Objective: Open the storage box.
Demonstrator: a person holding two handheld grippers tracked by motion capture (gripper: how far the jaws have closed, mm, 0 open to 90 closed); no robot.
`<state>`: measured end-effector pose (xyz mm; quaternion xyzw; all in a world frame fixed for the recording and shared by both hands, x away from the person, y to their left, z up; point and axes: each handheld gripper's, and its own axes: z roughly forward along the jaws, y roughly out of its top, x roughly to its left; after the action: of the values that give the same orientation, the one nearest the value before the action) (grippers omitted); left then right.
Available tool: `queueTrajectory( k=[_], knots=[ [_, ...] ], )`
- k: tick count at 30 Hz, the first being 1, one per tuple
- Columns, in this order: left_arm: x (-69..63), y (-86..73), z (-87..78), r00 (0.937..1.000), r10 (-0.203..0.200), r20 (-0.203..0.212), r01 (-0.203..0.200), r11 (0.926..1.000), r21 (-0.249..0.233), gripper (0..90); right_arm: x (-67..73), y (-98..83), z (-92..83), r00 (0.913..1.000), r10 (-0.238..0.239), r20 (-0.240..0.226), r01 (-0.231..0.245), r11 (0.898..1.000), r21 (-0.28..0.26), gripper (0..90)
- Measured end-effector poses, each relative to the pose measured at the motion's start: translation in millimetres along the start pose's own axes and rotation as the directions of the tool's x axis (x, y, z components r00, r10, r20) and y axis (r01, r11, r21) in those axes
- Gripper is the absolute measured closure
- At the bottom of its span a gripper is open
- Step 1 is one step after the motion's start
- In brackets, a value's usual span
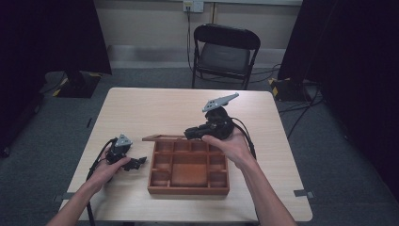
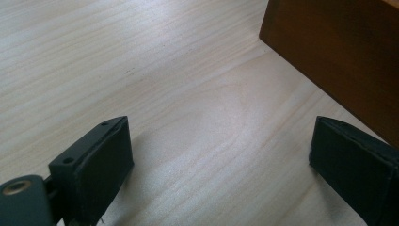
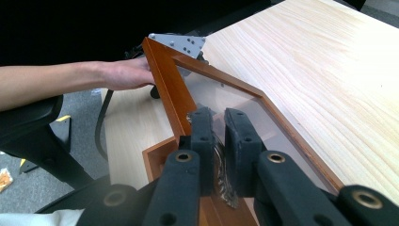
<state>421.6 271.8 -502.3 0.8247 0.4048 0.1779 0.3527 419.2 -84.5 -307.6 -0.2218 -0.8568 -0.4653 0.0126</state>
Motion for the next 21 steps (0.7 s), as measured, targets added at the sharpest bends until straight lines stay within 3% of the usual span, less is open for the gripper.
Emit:
queueTrajectory(
  k=[21],
  knots=[
    [0.0,0.1,-0.2,1.0,0.001,-0.001,-0.001,1.0,0.002,5.9,-3.8,2.2,-0.3,0.9996,0.028,0.006,-0.028,0.999,-0.041,82.8]
  ],
)
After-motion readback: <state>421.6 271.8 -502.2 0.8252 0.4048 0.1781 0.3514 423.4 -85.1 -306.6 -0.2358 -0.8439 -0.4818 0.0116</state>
